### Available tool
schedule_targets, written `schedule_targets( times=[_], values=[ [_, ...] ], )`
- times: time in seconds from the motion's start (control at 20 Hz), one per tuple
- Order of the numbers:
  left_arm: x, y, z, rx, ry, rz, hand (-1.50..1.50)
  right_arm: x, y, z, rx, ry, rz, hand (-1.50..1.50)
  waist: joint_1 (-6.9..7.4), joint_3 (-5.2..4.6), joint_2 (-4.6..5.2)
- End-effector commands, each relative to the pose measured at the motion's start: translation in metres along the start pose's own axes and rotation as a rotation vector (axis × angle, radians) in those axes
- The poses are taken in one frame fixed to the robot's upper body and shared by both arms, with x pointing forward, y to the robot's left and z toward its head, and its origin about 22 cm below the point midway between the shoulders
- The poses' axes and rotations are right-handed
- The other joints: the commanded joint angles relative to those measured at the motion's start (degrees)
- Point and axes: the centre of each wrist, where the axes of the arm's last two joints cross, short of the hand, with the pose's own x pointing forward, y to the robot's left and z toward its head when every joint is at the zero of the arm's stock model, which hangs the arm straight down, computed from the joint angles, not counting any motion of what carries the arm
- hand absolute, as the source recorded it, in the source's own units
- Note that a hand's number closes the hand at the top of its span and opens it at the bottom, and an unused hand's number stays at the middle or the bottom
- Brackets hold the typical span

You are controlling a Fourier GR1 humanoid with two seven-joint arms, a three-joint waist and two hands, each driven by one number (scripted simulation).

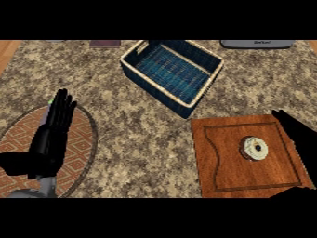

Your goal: Pick the cupcake from the cutting board and place it in the basket

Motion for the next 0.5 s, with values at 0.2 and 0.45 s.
schedule_targets(
  times=[0.2, 0.45],
  values=[
    [-0.004, -0.002, 0.006, 0.016, -0.017, -0.007, 0.00, 0.006, 0.024, 0.004, -0.032, 0.058, 0.027, -1.50, -0.13, 0.00, -0.05],
    [-0.002, -0.014, 0.002, 0.007, 0.001, -0.008, 0.00, 0.001, 0.034, -0.030, -0.045, 0.068, 0.043, -1.50, 0.04, 0.01, 0.02]
  ],
)
